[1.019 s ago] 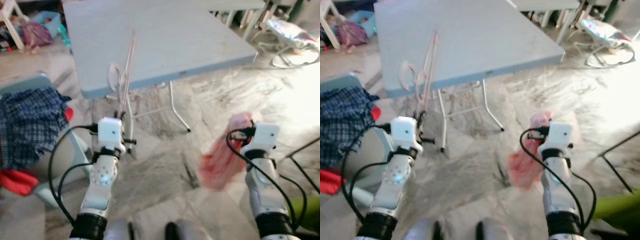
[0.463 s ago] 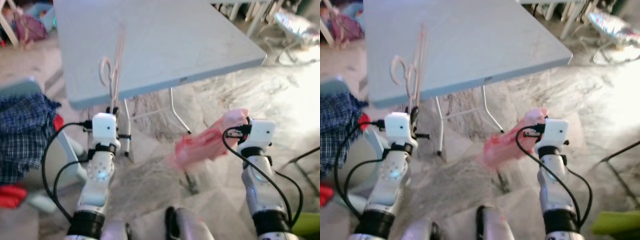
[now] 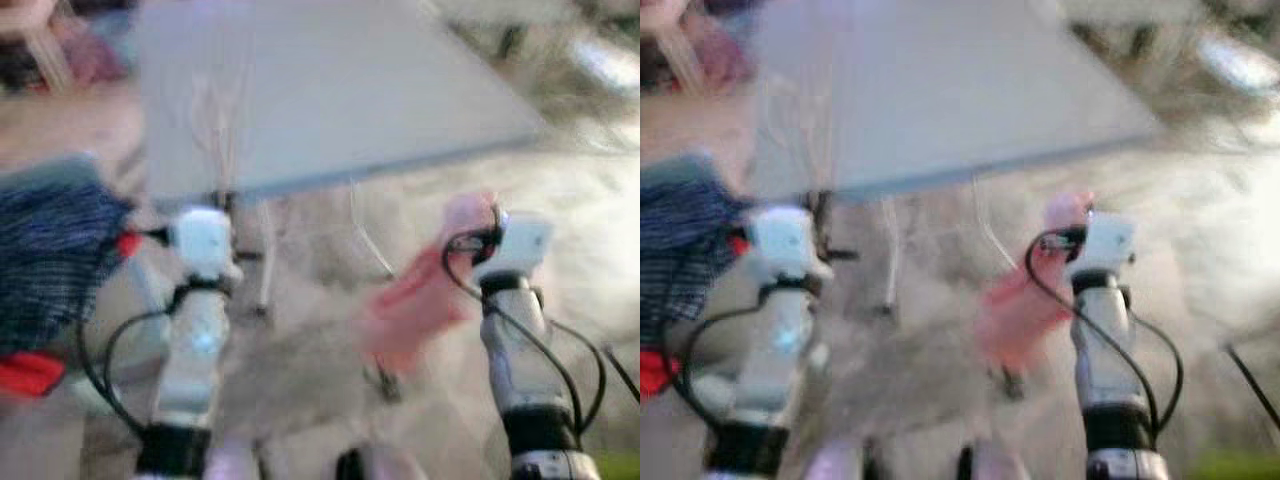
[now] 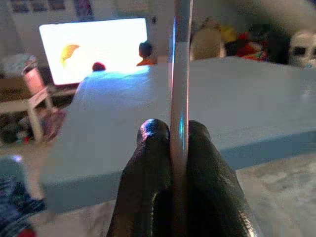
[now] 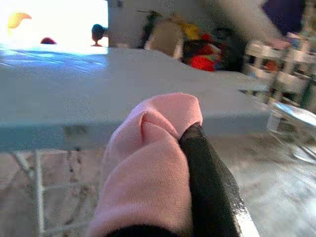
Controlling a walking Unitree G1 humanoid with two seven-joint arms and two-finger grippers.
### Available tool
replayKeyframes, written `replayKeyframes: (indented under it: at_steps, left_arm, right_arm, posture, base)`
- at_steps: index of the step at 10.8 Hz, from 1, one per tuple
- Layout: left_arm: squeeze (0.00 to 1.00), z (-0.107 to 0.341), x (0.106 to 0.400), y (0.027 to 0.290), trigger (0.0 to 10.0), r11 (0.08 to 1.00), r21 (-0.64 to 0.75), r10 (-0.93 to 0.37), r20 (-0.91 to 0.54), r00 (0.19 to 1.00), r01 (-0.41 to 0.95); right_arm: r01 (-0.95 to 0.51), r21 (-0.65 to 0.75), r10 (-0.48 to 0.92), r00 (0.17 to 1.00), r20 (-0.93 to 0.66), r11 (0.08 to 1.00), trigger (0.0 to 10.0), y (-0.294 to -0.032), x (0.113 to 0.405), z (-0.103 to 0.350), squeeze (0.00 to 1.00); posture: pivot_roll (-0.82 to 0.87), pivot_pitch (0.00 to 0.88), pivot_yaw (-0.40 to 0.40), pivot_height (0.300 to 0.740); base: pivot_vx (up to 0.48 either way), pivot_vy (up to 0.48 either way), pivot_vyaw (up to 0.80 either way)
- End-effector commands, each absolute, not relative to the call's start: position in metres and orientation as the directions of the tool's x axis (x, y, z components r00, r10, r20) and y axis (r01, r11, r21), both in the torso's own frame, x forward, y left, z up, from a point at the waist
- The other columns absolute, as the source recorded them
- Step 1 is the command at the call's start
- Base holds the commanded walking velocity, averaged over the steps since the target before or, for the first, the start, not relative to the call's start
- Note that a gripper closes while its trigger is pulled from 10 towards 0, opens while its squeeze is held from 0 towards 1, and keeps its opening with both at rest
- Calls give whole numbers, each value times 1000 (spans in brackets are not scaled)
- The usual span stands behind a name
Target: Hang hanger
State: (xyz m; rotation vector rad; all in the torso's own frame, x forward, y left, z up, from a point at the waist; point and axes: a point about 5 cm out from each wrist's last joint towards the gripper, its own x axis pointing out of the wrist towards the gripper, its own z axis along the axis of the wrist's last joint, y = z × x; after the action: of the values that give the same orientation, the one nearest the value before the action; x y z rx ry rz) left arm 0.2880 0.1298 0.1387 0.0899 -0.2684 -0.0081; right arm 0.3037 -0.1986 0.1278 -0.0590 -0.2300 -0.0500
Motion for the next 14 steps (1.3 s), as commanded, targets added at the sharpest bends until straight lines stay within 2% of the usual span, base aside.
replayKeyframes:
  at_steps: [1,5,9,11,13,14]
  left_arm:
    - [0,144,287,141,10000,995,93,9,274,962,-36]
    - [0,140,284,144,10000,991,115,34,245,969,-64]
    - [0,139,284,143,10000,990,125,32,234,972,-63]
    - [0,136,284,141,10000,990,132,21,217,976,-50]
    - [0,137,287,137,10000,990,134,11,213,977,-40]
    - [0,139,288,135,10000,990,134,10,217,976,-40]
  right_arm:
    - [28,-48,-14,963,270,998,10000,-191,305,139,0]
    - [-15,-68,35,954,299,998,10000,-186,301,147,0]
    - [-59,-109,94,933,348,992,10000,-177,307,164,0]
    - [-66,-77,92,910,404,995,10000,-172,329,187,0]
    - [-58,5,49,888,457,998,10000,-163,376,235,0]
    - [-47,31,26,873,488,998,10000,-165,395,274,0]
  posture:
    - [8,191,-32,740]
    - [10,199,-32,740]
    - [14,198,-30,740]
    - [17,200,-27,740]
    - [34,193,-28,740]
    - [51,189,-38,740]
  base:
    - [465,0,450]
    - [415,0,402]
    - [0,0,484]
    - [0,0,456]
    - [0,0,0]
    - [0,0,0]
